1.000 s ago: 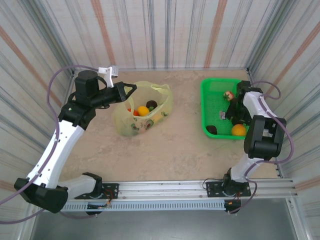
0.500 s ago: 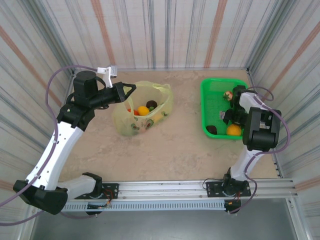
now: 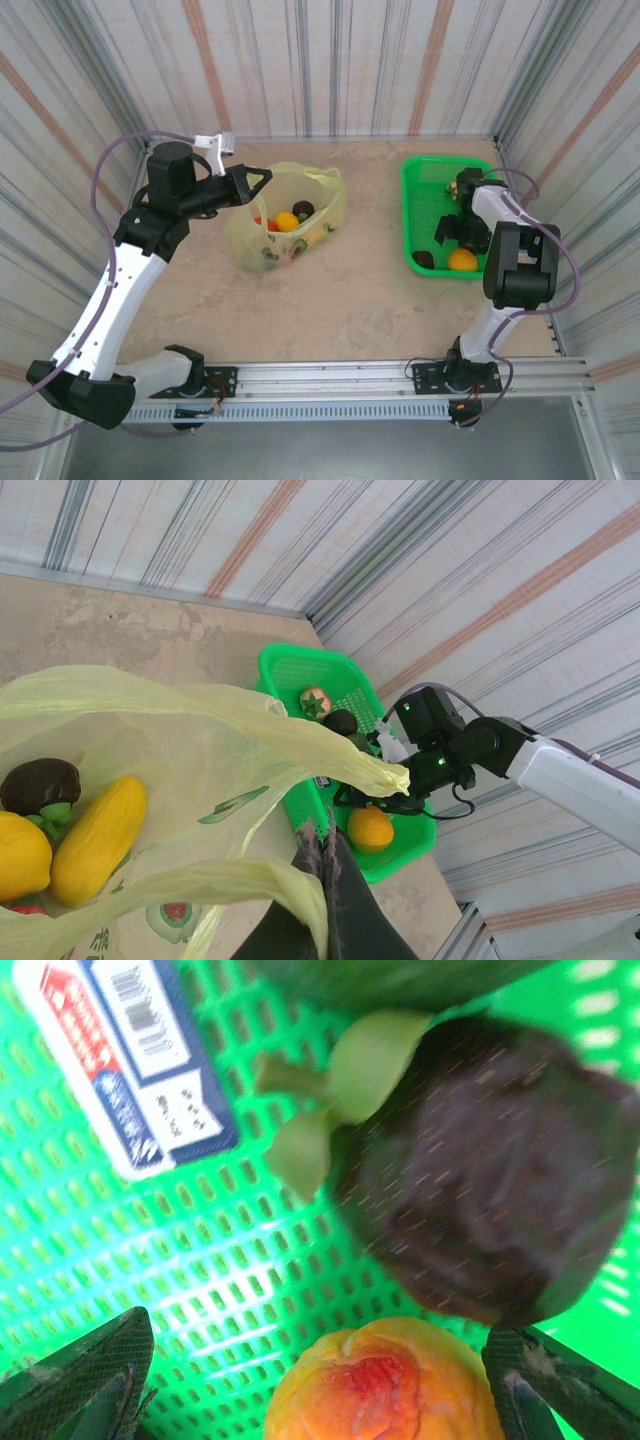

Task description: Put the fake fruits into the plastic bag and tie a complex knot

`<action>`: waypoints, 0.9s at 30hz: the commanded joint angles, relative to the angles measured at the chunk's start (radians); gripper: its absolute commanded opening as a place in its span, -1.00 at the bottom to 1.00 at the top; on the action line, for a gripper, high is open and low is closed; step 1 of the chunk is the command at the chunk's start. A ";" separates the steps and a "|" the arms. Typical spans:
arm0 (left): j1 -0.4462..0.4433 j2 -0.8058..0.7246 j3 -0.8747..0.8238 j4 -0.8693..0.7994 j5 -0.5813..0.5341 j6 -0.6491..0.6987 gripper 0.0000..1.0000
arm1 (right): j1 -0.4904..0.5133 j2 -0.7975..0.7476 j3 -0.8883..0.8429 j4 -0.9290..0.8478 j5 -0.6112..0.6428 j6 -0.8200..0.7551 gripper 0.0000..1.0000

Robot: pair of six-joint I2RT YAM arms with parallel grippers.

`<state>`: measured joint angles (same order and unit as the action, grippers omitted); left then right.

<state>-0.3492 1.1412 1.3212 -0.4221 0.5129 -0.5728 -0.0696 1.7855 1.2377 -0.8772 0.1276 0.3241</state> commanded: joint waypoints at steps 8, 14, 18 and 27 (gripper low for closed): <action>-0.004 -0.008 0.012 -0.004 0.013 -0.002 -1.00 | 0.025 -0.033 -0.089 -0.013 -0.018 0.007 0.73; -0.004 -0.009 0.015 -0.010 0.005 0.004 -1.00 | 0.032 -0.044 -0.085 0.003 -0.029 0.021 0.41; -0.004 -0.002 0.024 -0.011 0.005 0.004 -1.00 | 0.031 -0.085 -0.067 -0.003 -0.059 0.036 0.25; -0.004 0.002 0.044 -0.032 -0.012 0.014 -1.00 | 0.032 -0.271 0.052 -0.041 -0.128 0.075 0.19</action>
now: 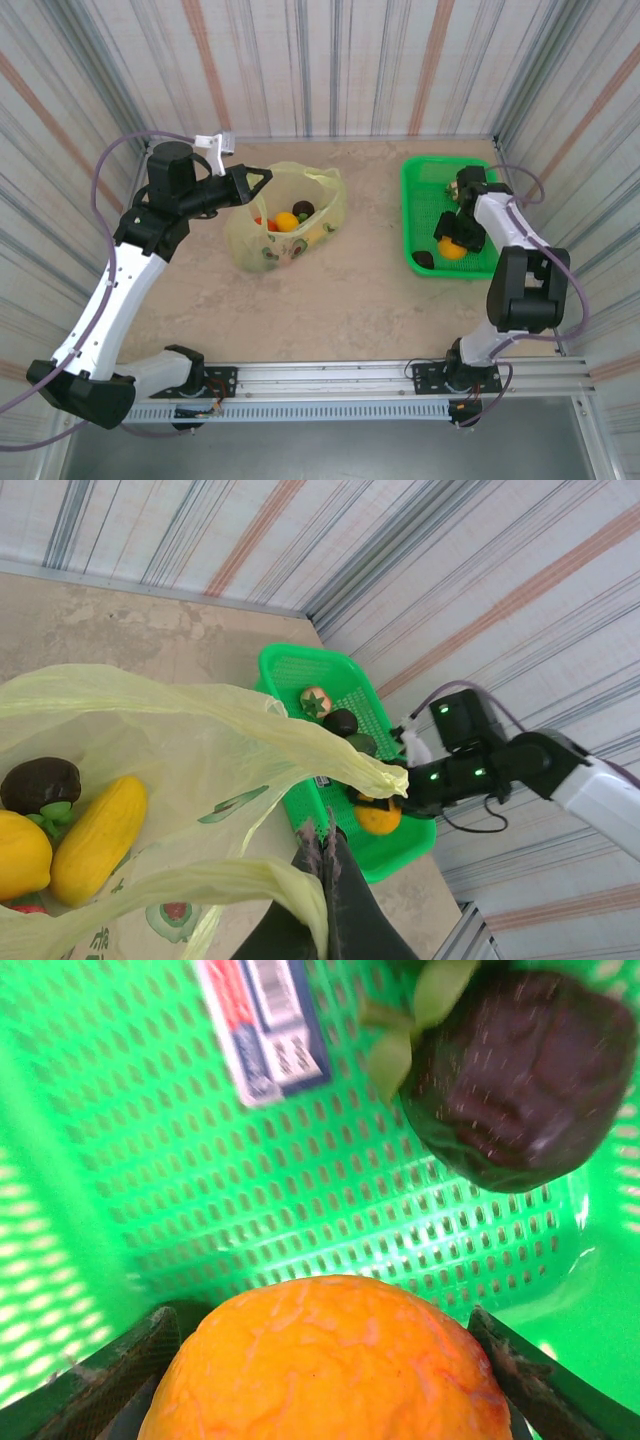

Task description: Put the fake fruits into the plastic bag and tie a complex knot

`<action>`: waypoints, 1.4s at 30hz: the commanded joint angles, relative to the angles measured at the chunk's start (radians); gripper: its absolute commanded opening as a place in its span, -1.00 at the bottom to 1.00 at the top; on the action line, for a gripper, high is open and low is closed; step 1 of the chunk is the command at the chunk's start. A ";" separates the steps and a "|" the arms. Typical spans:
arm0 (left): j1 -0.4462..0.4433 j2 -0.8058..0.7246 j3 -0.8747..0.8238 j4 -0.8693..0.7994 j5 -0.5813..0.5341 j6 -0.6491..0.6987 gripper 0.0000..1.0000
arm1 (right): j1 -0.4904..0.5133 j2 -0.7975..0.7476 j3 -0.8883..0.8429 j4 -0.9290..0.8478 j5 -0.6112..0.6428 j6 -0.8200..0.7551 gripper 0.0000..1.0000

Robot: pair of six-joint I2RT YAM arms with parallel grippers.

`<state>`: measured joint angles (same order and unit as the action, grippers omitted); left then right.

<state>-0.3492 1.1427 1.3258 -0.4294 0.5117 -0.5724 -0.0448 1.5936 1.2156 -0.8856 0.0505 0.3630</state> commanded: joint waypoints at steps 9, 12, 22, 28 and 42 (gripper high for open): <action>0.028 -0.007 0.050 -0.064 -0.019 0.020 -1.00 | 0.294 -0.189 0.325 -0.018 -0.186 0.094 0.16; 0.041 -0.011 0.054 -0.077 -0.022 0.022 -1.00 | 0.434 -0.196 0.355 0.042 -0.212 0.117 0.14; 0.058 -0.025 0.076 -0.125 -0.048 0.032 -1.00 | 0.823 -0.216 0.211 0.361 -0.189 0.127 0.13; 0.058 -0.034 0.069 -0.126 -0.022 0.019 -1.00 | 0.859 -0.149 0.204 0.524 -0.123 0.237 0.16; 0.056 -0.014 0.112 -0.153 -0.032 0.021 -1.00 | 0.895 0.244 0.557 0.380 0.109 0.317 0.46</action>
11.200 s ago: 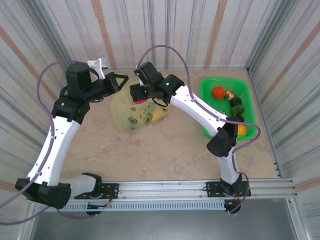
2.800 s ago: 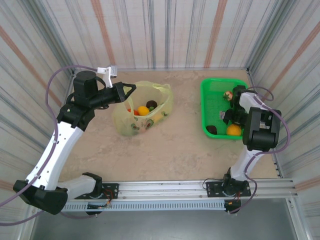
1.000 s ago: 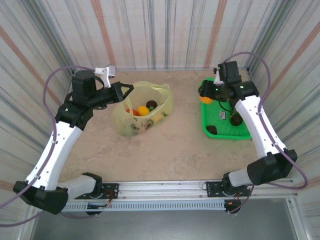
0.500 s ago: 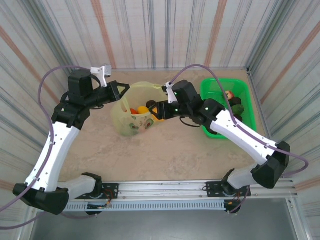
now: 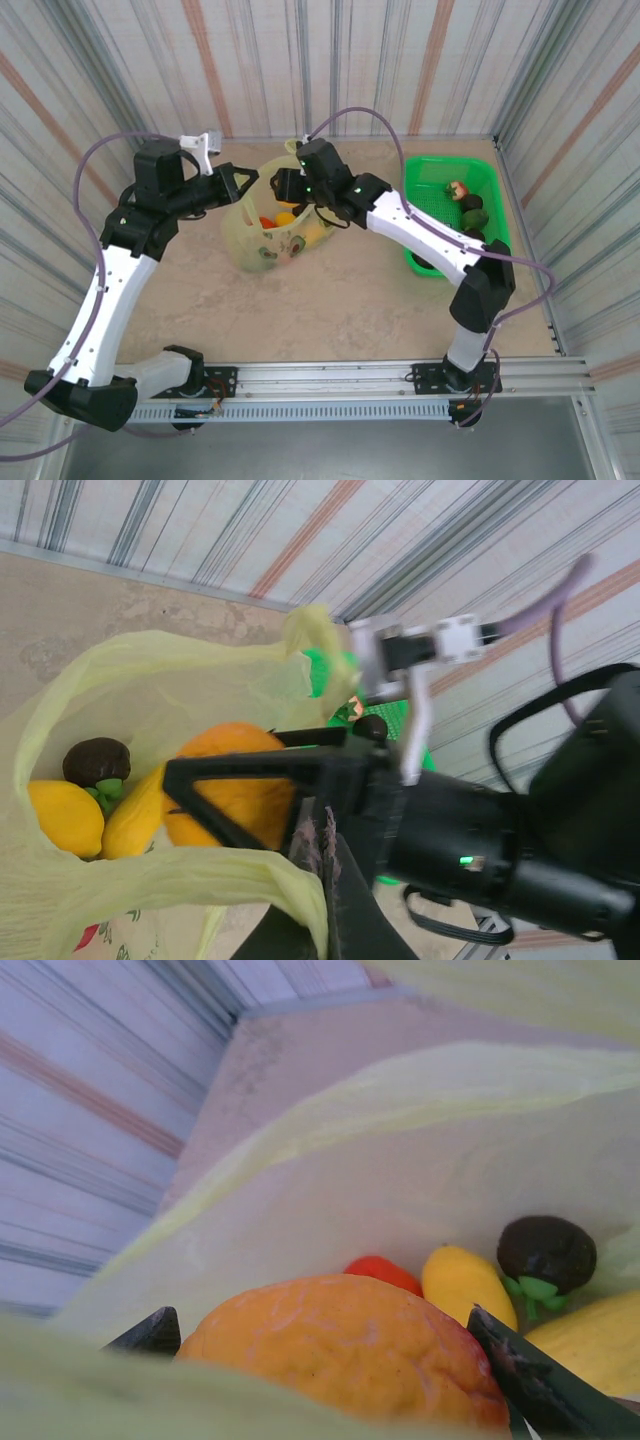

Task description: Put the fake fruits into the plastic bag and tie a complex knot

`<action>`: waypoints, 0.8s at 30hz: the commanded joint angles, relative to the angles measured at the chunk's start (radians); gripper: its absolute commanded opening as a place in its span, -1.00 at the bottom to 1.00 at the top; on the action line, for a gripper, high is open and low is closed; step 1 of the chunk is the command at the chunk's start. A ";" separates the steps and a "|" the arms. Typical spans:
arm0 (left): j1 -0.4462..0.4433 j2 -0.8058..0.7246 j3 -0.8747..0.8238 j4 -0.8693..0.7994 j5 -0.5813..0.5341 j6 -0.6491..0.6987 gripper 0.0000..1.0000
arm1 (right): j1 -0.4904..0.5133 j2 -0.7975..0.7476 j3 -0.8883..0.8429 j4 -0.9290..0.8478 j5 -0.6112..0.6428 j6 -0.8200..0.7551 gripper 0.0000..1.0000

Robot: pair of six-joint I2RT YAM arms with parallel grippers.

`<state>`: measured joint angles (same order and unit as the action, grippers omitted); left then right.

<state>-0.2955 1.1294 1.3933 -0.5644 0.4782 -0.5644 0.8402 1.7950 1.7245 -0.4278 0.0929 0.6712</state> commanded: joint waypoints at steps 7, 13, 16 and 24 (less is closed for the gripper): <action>0.001 0.019 0.062 -0.017 0.009 0.010 -1.00 | 0.023 -0.044 0.013 -0.073 0.084 -0.064 0.64; -0.002 0.024 0.058 -0.008 0.013 0.004 -1.00 | 0.017 -0.142 -0.013 -0.069 0.053 -0.116 0.53; -0.003 0.022 0.056 -0.008 0.008 0.007 -1.00 | 0.018 -0.202 -0.042 -0.052 -0.002 -0.135 0.32; -0.006 0.018 0.033 -0.002 0.004 0.008 -1.00 | -0.011 -0.363 -0.125 -0.039 -0.189 -0.187 -0.26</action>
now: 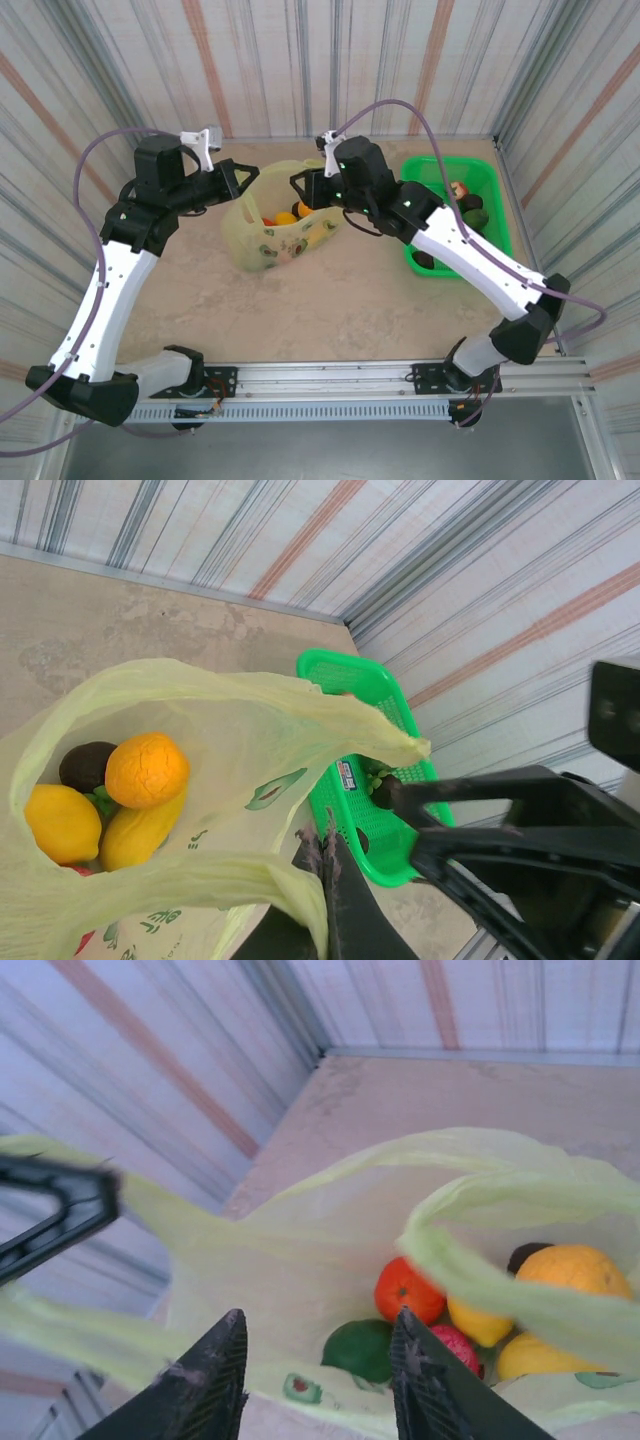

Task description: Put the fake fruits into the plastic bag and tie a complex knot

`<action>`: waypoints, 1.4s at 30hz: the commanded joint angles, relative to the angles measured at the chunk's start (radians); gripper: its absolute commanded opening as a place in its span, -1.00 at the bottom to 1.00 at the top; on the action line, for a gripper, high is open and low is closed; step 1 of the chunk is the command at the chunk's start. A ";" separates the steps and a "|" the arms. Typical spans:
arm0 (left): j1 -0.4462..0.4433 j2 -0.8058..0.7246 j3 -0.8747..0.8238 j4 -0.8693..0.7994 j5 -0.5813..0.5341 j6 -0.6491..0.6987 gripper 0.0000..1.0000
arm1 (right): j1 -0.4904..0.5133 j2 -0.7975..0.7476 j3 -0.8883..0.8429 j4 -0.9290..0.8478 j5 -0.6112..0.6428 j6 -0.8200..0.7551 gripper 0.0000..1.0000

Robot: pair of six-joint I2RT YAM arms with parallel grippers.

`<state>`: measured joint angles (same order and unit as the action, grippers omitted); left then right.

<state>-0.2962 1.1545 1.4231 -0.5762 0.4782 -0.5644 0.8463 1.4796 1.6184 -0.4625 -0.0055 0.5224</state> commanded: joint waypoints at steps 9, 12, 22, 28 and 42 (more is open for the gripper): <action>-0.012 -0.005 0.028 0.010 -0.009 0.023 -1.00 | -0.146 -0.255 -0.179 -0.034 -0.262 -0.054 -0.29; -0.012 -0.004 0.028 0.011 -0.015 0.028 -1.00 | -0.255 -0.365 -0.295 0.031 -0.376 -0.005 -0.22; -0.024 -0.021 0.010 0.023 -0.013 0.037 -1.00 | -0.626 -0.498 -0.439 -0.176 -0.235 0.069 -0.24; -0.037 -0.034 -0.004 0.028 -0.010 0.047 -1.00 | -0.739 -0.349 -0.433 -0.418 0.077 0.102 0.12; -0.061 -0.044 -0.019 0.039 -0.013 0.062 -1.00 | -0.901 -0.032 -0.495 -0.208 0.217 -0.106 0.71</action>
<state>-0.3492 1.1305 1.4117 -0.5716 0.4702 -0.5262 -0.0345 1.3956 1.1400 -0.7826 0.1768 0.5629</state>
